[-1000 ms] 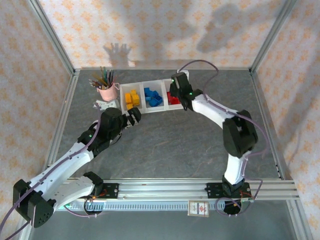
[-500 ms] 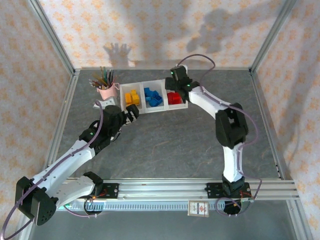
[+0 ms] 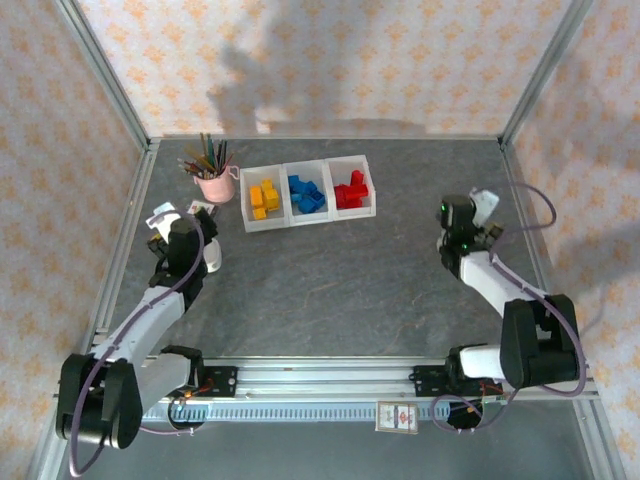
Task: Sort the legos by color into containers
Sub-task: Reset both arms
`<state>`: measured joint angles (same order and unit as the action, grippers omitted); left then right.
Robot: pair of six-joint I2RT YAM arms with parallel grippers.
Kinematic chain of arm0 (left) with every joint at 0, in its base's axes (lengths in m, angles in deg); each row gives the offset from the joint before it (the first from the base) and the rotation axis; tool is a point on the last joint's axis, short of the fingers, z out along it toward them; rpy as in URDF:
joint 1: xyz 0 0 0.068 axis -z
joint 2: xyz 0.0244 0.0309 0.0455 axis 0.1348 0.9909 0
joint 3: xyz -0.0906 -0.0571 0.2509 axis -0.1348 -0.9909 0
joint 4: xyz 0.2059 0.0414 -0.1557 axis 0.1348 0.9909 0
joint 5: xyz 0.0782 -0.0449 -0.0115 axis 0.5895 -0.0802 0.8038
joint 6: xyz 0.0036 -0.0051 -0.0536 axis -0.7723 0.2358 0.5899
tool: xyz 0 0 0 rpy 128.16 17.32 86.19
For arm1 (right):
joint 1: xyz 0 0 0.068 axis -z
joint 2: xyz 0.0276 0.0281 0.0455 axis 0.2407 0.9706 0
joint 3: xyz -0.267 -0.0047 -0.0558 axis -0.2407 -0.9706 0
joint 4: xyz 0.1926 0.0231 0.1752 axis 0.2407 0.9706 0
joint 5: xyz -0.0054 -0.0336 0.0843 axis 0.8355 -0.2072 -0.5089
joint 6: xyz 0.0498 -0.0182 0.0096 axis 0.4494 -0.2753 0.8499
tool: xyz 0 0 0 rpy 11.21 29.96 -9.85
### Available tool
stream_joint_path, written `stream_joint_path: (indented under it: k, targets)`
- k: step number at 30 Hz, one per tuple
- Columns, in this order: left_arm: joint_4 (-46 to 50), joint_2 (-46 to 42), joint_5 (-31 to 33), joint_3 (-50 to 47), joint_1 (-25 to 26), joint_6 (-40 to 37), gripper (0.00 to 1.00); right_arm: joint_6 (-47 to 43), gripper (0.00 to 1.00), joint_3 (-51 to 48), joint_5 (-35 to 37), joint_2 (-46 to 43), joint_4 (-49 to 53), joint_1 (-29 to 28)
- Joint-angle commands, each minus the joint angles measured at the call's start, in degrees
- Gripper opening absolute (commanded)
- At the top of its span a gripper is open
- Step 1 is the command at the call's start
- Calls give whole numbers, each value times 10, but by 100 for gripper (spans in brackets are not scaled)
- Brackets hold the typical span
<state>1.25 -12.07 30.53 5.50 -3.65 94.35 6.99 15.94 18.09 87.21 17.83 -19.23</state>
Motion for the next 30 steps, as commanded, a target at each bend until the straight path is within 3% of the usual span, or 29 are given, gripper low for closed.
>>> stream_joint_path:
  k: [1,7,13,14,16,18,20,22,30]
  targets:
    - [-222,30,8,-70,-7,-116,99,-30,100,-62,-22,-19,-182,24]
    - [-519,165,-72,-142,-8,-171,99,-80,100,-100,-137,101,-377,29]
    - [-717,291,-166,-173,-14,-220,99,-136,100,-174,-283,104,-515,31]
    - [-724,295,-169,-172,-14,-222,100,-140,100,-207,-287,104,-568,29]
    - [-609,267,-149,-143,-15,-203,100,-143,100,-239,-281,129,-671,26]
    - [-636,287,-148,-137,-28,-193,100,-127,100,-191,-274,119,-552,34]
    - [-597,275,-149,-130,-35,-181,100,-126,100,-209,-274,129,-609,36]
    - [-630,284,-148,-138,-35,-185,100,-128,100,-207,-275,120,-589,35]
    - [-621,282,-149,-135,-34,-186,100,-128,100,-205,-275,120,-587,35]
